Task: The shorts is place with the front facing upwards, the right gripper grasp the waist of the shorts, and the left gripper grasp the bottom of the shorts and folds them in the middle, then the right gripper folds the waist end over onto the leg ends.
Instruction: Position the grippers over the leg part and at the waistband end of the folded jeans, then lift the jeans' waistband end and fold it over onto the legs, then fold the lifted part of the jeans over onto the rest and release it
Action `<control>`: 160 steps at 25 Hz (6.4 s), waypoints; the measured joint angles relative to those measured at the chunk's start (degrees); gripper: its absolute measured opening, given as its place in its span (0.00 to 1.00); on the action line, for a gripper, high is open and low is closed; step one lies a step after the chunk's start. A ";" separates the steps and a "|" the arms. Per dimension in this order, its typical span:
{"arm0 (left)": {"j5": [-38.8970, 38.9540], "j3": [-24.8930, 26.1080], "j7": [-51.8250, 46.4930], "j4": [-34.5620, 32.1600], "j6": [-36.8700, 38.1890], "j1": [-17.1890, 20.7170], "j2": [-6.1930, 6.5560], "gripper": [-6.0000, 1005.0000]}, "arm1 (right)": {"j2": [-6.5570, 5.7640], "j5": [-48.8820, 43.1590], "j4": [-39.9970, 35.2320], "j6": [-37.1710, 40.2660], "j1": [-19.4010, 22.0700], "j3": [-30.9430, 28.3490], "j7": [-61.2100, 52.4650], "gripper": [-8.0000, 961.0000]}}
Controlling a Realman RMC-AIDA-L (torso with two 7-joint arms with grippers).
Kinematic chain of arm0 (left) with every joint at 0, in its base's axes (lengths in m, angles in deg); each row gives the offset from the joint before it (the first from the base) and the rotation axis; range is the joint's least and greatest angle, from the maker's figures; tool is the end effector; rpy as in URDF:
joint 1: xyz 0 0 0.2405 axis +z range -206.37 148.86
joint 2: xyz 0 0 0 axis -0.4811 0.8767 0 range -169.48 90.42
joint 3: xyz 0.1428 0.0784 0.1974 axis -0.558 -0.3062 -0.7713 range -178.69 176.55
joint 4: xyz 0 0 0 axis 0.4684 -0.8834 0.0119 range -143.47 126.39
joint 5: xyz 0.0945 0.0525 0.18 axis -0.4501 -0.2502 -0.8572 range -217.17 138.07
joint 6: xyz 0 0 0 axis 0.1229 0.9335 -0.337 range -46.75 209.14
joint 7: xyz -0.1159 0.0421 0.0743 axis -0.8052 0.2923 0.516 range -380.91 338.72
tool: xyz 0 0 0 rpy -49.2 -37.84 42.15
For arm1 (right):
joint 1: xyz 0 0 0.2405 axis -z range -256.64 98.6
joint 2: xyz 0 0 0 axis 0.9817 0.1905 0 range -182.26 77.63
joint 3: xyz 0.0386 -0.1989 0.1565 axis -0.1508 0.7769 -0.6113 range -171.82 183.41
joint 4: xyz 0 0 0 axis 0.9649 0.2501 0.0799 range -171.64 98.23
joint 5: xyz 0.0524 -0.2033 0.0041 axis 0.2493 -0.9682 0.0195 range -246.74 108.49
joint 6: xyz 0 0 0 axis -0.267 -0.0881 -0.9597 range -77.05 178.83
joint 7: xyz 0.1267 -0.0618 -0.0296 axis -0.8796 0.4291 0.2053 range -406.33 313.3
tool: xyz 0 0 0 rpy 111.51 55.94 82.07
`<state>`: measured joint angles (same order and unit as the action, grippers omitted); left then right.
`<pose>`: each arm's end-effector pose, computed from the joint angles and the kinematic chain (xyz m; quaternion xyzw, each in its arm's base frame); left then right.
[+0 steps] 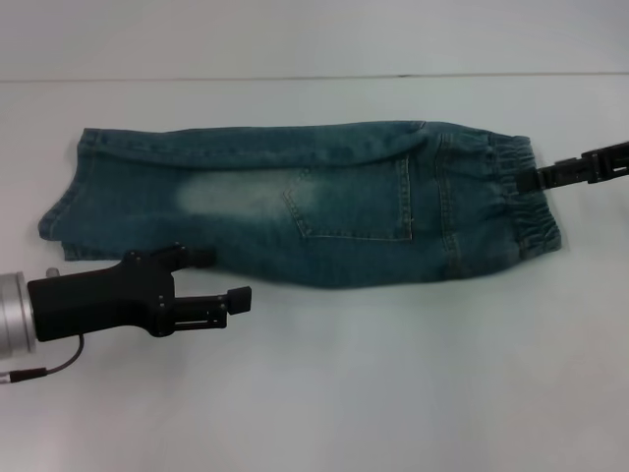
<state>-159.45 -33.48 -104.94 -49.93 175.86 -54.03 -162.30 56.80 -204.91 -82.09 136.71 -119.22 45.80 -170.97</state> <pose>-0.2805 0.2944 -0.0052 -0.9133 -0.2905 -0.2622 0.1130 0.2648 0.3956 0.0823 -0.8709 0.4553 0.0627 0.1740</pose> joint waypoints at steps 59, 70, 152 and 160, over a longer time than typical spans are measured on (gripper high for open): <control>4.10 0.43 0.94 1.64 -3.01 -2.87 -0.86 0.94 | 6.15 -15.80 3.29 -8.90 -4.92 2.40 -0.16 0.23; 30.90 0.54 32.91 22.64 -20.76 -8.68 -1.75 0.90 | 5.79 -11.30 -7.49 0.26 -2.19 2.17 0.01 0.16; 13.56 52.41 69.18 46.66 -10.72 7.84 -1.42 0.01 | 10.78 3.38 10.12 -6.36 -30.22 25.13 4.88 0.09; 13.56 52.55 68.59 46.27 -11.61 7.56 -1.49 0.01 | 11.09 5.96 12.17 -5.83 -30.70 27.13 6.28 0.15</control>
<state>-145.90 19.07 -36.35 -3.66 164.25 -46.47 -163.79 67.88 -198.96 -69.92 130.87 -149.92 72.94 -164.69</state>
